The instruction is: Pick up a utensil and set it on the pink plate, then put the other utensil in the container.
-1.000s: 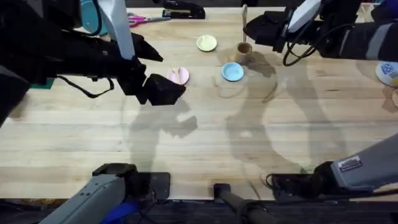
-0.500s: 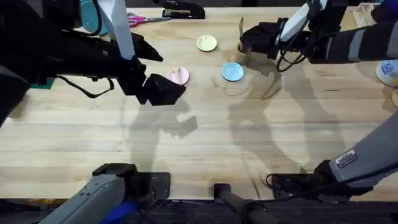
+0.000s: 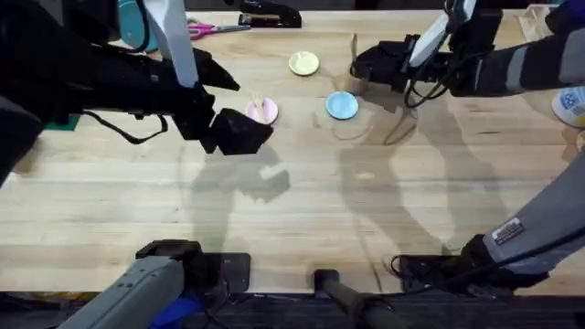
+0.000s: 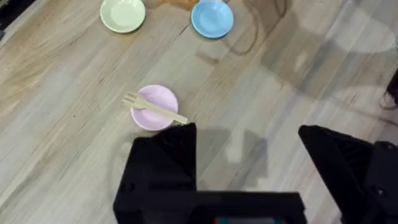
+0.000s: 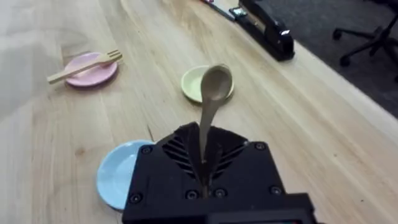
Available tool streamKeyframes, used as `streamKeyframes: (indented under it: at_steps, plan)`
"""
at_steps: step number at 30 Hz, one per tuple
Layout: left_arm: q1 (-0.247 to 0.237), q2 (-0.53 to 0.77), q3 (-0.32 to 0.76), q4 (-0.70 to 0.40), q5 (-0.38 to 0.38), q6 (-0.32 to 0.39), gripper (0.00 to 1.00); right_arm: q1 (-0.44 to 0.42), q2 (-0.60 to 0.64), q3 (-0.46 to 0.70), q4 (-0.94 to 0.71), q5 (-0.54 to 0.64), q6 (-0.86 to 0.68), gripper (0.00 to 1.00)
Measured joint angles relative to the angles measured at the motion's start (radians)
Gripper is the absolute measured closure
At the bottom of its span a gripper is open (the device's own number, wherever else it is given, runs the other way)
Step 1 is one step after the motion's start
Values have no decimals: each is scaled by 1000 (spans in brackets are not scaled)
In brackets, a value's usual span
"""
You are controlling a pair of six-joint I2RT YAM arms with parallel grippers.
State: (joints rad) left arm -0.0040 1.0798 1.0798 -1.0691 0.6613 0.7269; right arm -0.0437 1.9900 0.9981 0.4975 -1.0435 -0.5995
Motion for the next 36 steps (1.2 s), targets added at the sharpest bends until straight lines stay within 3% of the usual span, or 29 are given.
streamKeyframes:
  at_steps: [9, 12, 16, 20, 21, 30, 36]
  plan:
    - [0, 0, 0, 0, 0, 0, 5, 0, 2, 0, -26, 0, 0, 967]
    - [0, 0, 0, 0, 0, 0, 5, 0, 2, 0, -27, 0, -1, 889]
    - [0, 0, 0, 0, 0, 0, 5, 0, 2, 0, -27, 0, -1, 593]
    - [0, 0, 0, 0, 0, 0, 5, 0, 2, 0, -26, 0, -2, 59]
    - [0, 0, 0, 0, 0, 0, 5, 0, 2, 0, -26, 0, -4, 20]
    - [0, 0, 0, 0, 0, 0, 5, 0, 2, 0, -24, 0, 7, 4]
    - [0, 0, 0, 0, 0, 0, 4, -1, -2, 0, -34, 0, 122, 4]
